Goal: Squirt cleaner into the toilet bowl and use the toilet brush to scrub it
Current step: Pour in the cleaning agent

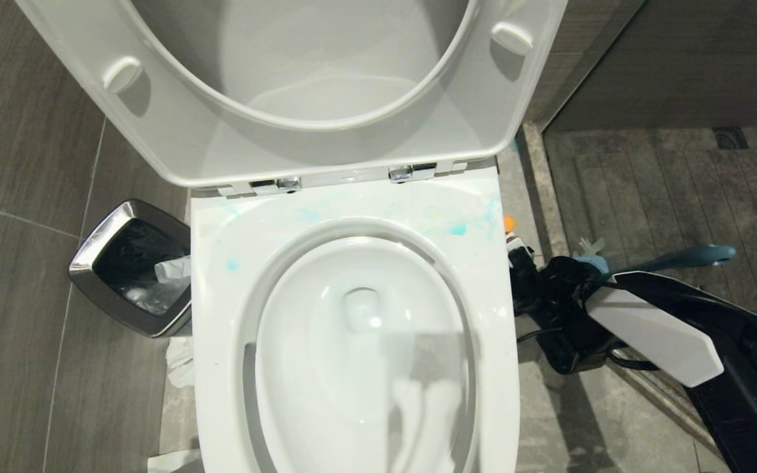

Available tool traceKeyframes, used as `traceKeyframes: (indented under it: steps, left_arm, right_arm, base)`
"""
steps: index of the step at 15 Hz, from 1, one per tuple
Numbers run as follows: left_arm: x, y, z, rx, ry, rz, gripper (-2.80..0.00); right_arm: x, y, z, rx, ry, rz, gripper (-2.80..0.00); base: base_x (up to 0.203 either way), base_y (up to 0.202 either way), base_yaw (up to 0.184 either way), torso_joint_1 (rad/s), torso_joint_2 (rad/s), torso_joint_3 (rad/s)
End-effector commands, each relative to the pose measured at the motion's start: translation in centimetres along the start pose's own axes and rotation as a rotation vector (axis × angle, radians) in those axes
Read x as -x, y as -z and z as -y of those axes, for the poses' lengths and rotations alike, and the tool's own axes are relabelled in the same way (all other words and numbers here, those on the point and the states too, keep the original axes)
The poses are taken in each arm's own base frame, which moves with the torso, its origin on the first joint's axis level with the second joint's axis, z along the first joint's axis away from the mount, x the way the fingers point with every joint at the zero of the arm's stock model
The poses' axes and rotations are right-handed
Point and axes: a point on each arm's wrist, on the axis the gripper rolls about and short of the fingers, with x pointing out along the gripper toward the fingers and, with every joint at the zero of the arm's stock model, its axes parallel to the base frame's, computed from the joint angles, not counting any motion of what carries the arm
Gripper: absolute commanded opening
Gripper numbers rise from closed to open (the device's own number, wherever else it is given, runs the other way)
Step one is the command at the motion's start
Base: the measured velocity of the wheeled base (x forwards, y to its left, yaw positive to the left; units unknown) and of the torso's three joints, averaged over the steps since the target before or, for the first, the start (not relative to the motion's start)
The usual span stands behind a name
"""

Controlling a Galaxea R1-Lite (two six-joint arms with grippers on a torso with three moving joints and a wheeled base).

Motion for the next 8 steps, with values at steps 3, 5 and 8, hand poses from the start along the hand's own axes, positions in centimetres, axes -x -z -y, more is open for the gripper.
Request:
traceKeyframes:
  steps: [3,5,8]
  left_arm:
    - [0.0,0.0,0.0,0.0,-0.001,-0.001,-2.8]
    - [0.0,0.0,0.0,0.0,-0.001,-0.001,-2.8]
    - [0.0,0.0,0.0,0.0,-0.001,-0.001,-2.8]
  right_arm:
    - [2.3,-6.4,2.6,-0.014,0.02,0.026,-2.8]
    - [4.2,-9.2,3.6,-0.026,0.027,0.017,-2.8]
    - [8.8,-13.6,4.5,-0.038,0.043,-0.019,-2.8]
  base:
    - [0.0,0.0,0.0,0.0,0.0,0.0]
    - [0.0,0.0,0.0,0.0,0.0,0.0]
    - [0.0,0.0,0.0,0.0,0.0,0.0]
